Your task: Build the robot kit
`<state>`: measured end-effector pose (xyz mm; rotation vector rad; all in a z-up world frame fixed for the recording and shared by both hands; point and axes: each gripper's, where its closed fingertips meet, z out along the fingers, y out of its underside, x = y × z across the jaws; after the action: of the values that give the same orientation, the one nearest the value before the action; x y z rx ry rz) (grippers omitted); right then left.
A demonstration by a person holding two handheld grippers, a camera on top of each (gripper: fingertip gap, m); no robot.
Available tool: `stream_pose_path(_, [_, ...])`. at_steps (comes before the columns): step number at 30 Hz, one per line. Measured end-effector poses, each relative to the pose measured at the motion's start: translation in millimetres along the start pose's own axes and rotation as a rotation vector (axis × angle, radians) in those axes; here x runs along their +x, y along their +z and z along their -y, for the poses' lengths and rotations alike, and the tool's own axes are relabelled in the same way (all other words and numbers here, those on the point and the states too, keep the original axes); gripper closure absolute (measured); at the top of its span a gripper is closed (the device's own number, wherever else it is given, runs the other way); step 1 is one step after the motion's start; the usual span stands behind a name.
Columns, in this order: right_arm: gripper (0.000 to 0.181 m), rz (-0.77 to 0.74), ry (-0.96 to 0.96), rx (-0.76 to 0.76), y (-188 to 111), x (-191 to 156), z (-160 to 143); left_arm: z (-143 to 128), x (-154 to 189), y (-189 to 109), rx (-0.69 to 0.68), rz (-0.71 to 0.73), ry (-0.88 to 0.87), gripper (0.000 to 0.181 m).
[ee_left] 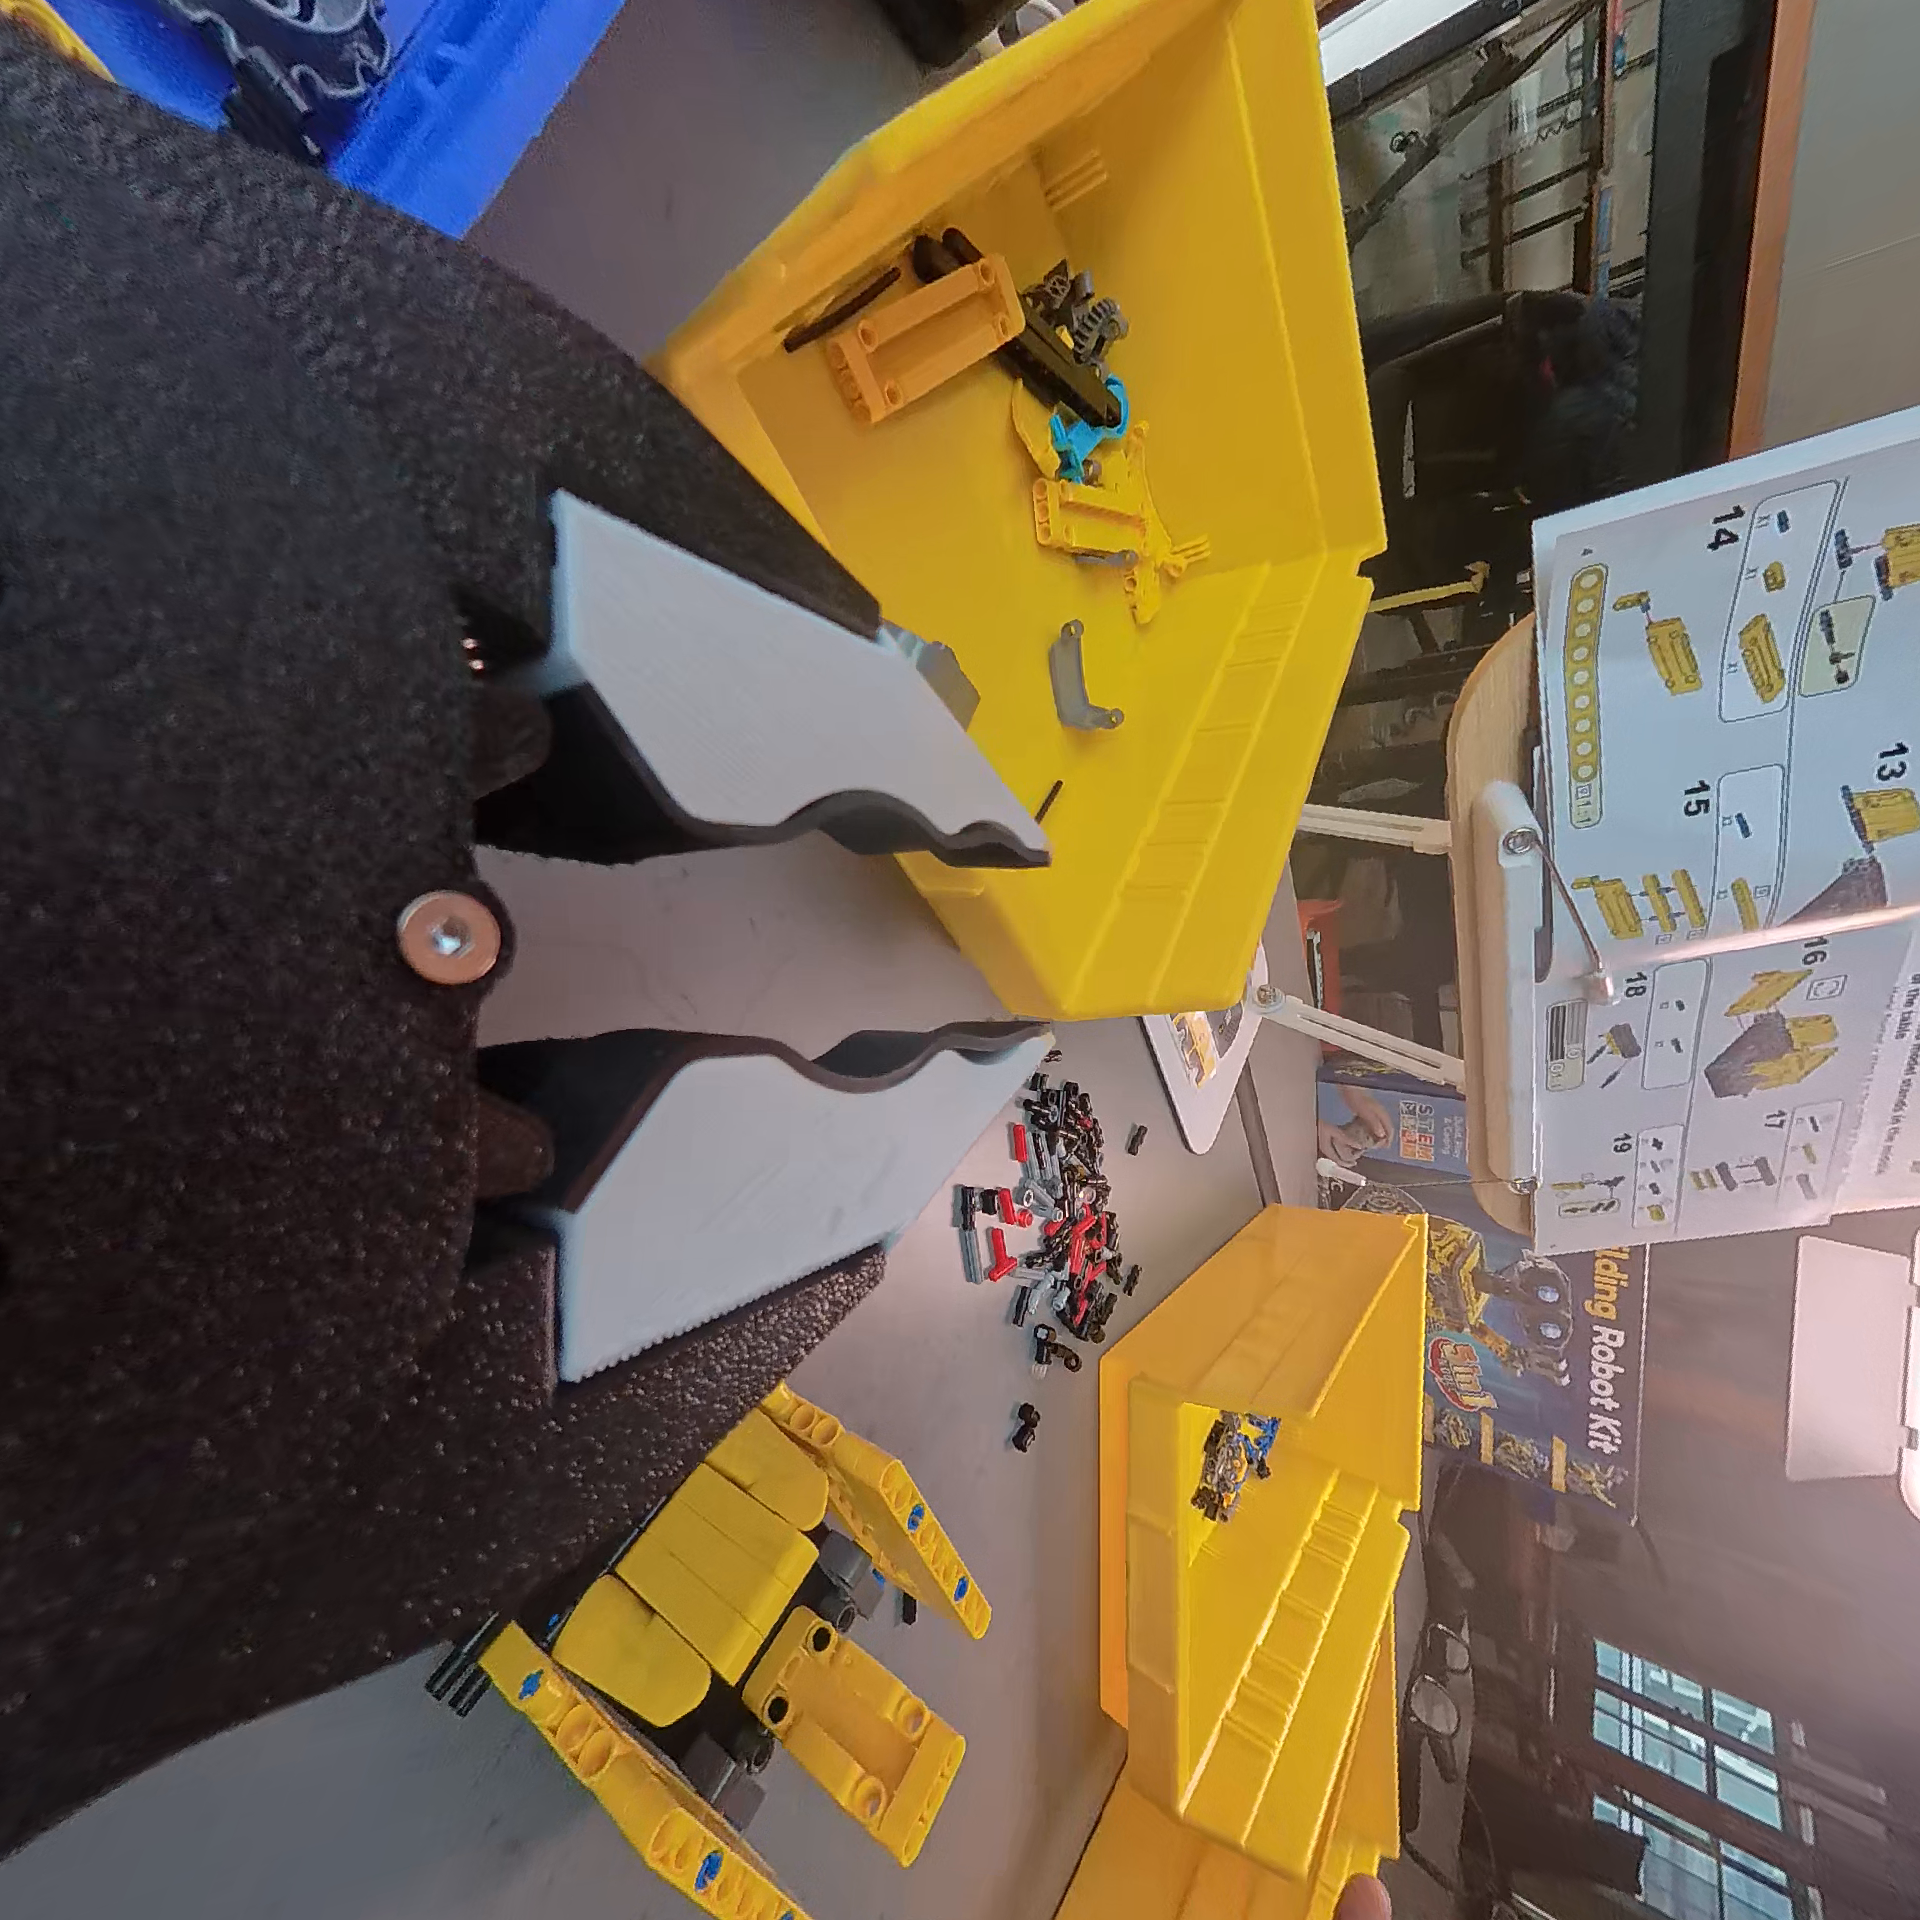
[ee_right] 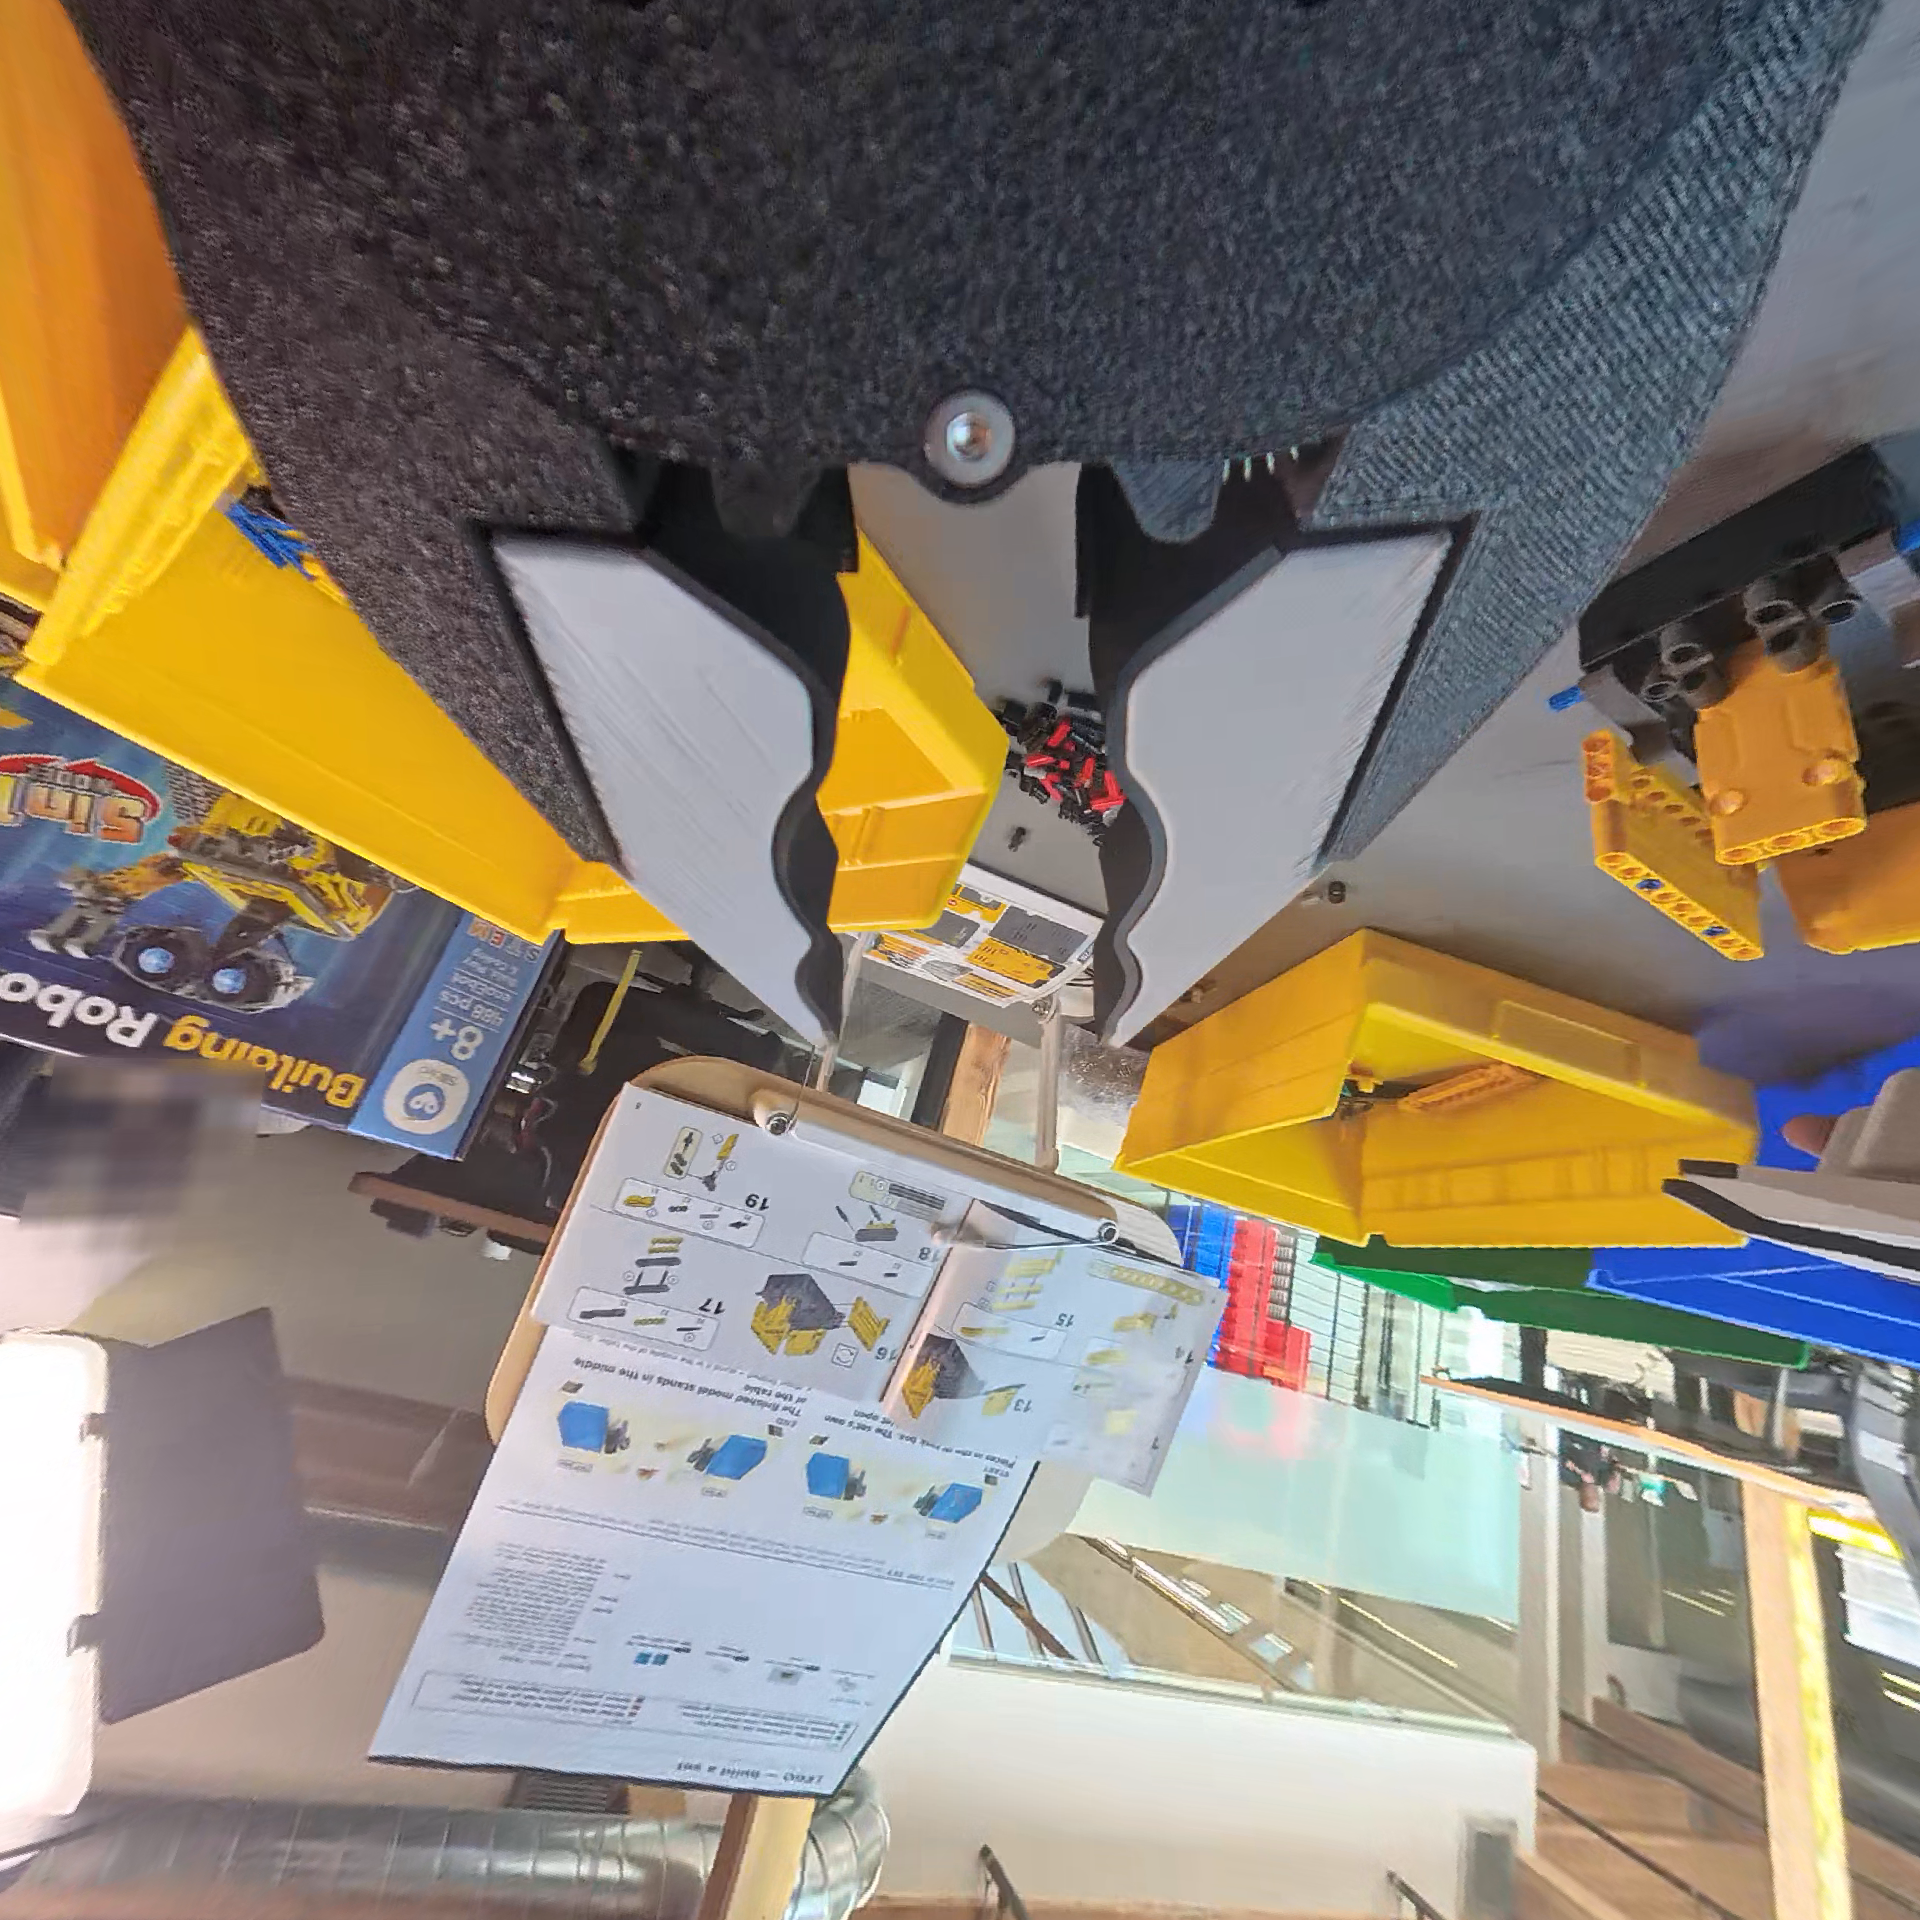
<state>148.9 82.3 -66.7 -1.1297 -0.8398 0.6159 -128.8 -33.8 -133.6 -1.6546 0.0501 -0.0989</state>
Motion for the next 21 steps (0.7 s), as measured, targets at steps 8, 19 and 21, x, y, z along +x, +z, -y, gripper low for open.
stream_pose_path(8, [0.126, -0.057, 0.085, -0.048, 5, 19, -22, 3, 4, 0, 0.016, -0.012, 0.017, 0.150])
stream_pose_path(19, [0.131, -0.050, 0.078, -0.091, 10, 18, -37, 13, 4, -4, 0.068, -0.028, -0.025, 0.139])
stream_pose_path(21, [0.132, -0.050, 0.073, -0.098, 11, 18, -38, 15, 4, -5, 0.075, -0.030, -0.028, 0.139])
